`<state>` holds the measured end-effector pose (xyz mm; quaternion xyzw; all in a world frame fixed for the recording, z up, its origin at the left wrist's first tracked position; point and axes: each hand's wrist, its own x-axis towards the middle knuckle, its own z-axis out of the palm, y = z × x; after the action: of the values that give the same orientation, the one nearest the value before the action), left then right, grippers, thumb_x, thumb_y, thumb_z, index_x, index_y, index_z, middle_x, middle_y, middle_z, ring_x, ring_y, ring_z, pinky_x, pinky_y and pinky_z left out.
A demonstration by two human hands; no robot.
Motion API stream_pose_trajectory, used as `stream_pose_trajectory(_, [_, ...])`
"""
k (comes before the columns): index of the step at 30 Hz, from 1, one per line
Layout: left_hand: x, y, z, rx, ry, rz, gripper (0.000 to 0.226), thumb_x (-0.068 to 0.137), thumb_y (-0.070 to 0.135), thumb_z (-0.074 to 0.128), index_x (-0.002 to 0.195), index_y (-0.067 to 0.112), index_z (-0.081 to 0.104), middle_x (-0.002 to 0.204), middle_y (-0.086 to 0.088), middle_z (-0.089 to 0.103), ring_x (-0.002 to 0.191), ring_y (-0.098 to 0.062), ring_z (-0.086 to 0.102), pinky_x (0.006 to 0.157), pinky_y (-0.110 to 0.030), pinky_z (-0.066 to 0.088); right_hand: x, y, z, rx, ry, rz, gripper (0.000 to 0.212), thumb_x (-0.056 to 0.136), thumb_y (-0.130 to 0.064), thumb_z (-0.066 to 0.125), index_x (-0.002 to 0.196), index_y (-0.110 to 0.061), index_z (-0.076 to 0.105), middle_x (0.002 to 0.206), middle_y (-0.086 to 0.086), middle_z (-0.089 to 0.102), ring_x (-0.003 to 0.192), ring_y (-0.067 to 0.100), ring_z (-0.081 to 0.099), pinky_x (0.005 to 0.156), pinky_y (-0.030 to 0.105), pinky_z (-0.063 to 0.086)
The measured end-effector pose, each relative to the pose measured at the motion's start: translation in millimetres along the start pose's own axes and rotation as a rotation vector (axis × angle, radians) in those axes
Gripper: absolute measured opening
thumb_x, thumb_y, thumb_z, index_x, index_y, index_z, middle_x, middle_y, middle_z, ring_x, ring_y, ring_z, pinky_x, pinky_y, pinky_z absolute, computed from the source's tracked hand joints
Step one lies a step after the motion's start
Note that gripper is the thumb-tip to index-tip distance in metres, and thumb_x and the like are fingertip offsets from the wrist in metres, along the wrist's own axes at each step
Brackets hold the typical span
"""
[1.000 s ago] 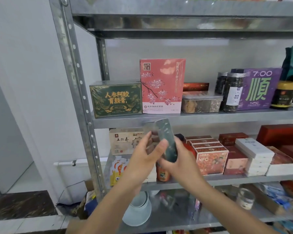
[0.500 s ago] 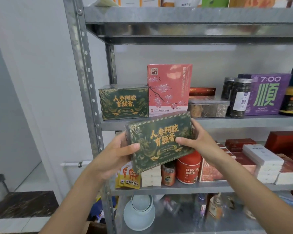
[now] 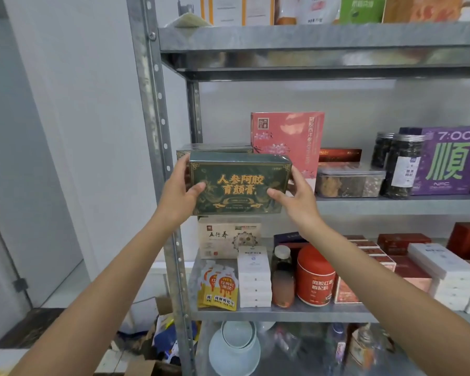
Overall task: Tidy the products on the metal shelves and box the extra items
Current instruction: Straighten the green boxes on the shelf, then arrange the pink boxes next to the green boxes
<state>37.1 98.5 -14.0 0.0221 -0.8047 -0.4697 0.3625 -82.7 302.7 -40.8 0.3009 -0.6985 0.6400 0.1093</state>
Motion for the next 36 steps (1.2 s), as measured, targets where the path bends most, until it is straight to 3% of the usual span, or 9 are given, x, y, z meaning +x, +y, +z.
stream_pose_trajectory(3, [16.6, -0.2, -3.9, 0.099, 0.066, 0.080, 0.070, 0.095, 0.003, 0.057, 0.151, 0.029, 0.023, 0.128, 0.006, 0.054, 0.117, -0.013, 0.052, 0.100, -0.041, 0.047, 21.3, -7.0, 13.5, -0.023, 0.108, -0.007, 0.063, 0.086, -0.007, 0.071, 0.142, -0.014, 0.045, 0.137, 0.003, 0.046, 0.122, 0.013, 0.045, 0.088, 0.004, 0.040])
stream_pose_trajectory(7, [39.0, -7.2, -6.8, 0.453, 0.094, 0.218, 0.078, 0.091, 0.006, 0.065, 0.153, 0.027, 0.023, 0.149, -0.008, 0.035, 0.128, -0.019, 0.043, 0.103, -0.032, 0.039, 39.5, -10.1, 36.9, -0.013, 0.164, 0.016, 0.065, 0.086, -0.005, 0.069, 0.143, -0.018, 0.043, 0.131, 0.001, 0.042, 0.111, 0.006, 0.042, 0.090, 0.014, 0.042])
stream_pose_trajectory(10, [52.0, -15.0, -4.9, 0.749, 0.076, 0.194, 0.077, 0.087, 0.022, 0.072, 0.150, 0.022, 0.029, 0.157, -0.013, 0.018, 0.143, -0.032, 0.027, 0.111, -0.044, 0.035, 47.1, -6.3, 50.6, 0.025, 0.151, 0.070, 0.065, 0.087, -0.003, 0.067, 0.145, -0.020, 0.041, 0.135, 0.004, 0.045, 0.113, 0.010, 0.046, 0.084, 0.010, 0.047])
stream_pose_trajectory(13, [62.2, -25.4, -4.9, 1.059, 0.067, 0.274, 0.075, 0.088, 0.034, 0.069, 0.148, 0.012, 0.032, 0.162, -0.016, 0.004, 0.150, -0.034, 0.003, 0.120, -0.044, 0.015, 46.1, 1.2, 61.2, 0.087, 0.154, 0.137, 0.064, 0.089, -0.003, 0.065, 0.146, -0.018, 0.041, 0.140, 0.005, 0.051, 0.124, 0.018, 0.050, 0.096, 0.019, 0.046])
stream_pose_trajectory(18, [77.4, -33.4, -6.4, 1.361, 0.049, 0.353, 0.071, 0.089, 0.046, 0.063, 0.142, 0.005, 0.039, 0.150, -0.016, 0.039, 0.145, -0.033, 0.022, 0.120, -0.045, 0.007, 40.1, 14.4, 81.0, -0.090, 0.264, 0.156, 0.066, 0.090, -0.021, 0.067, 0.148, -0.025, 0.037, 0.156, 0.001, 0.032, 0.145, 0.023, 0.027, 0.119, 0.043, 0.024])
stream_pose_trajectory(23, [81.7, -32.3, -7.7, 1.540, 0.058, 0.308, 0.067, 0.089, 0.051, 0.060, 0.135, 0.005, 0.043, 0.130, -0.011, 0.057, 0.125, -0.030, 0.049, 0.119, -0.047, 0.013, 47.0, 18.2, 89.9, -0.187, 0.203, 0.172, 0.076, 0.088, -0.019, 0.069, 0.151, -0.032, 0.029, 0.161, 0.006, 0.017, 0.147, 0.026, 0.020, 0.118, 0.048, 0.026])
stream_pose_trajectory(30, [83.8, -33.2, -8.1, 1.681, 0.042, 0.272, 0.064, 0.097, 0.036, 0.054, 0.143, -0.002, 0.031, 0.135, -0.014, 0.053, 0.130, -0.031, 0.045, 0.120, -0.049, 0.012, 49.9, 22.8, 98.0, -0.259, 0.170, 0.125, 0.080, 0.087, -0.018, 0.071, 0.151, -0.035, 0.026, 0.153, 0.007, 0.029, 0.140, 0.026, 0.033, 0.110, 0.038, 0.034])
stream_pose_trajectory(34, [81.1, -30.0, 1.1, 1.700, 0.046, 0.273, 0.088, 0.094, 0.028, 0.058, 0.150, -0.006, 0.000, 0.145, -0.026, 0.040, 0.135, -0.038, 0.039, 0.120, -0.049, 0.012, 48.7, 22.0, 82.0, -0.264, 0.055, 0.103, 0.077, 0.088, -0.019, 0.070, 0.150, -0.033, 0.028, 0.157, 0.004, 0.024, 0.143, 0.025, 0.028, 0.116, 0.046, 0.029])
stream_pose_trajectory(36, [79.0, -31.4, 9.1, 1.601, 0.030, 0.339, 0.102, 0.091, 0.029, 0.064, 0.151, 0.000, -0.014, 0.155, -0.030, 0.020, 0.143, -0.041, 0.027, 0.121, -0.048, 0.009, 47.8, 20.8, 65.0, -0.256, 0.087, 0.036, 0.065, 0.089, -0.023, 0.069, 0.146, -0.030, 0.038, 0.152, 0.003, 0.035, 0.136, 0.024, 0.039, 0.113, 0.043, 0.035])
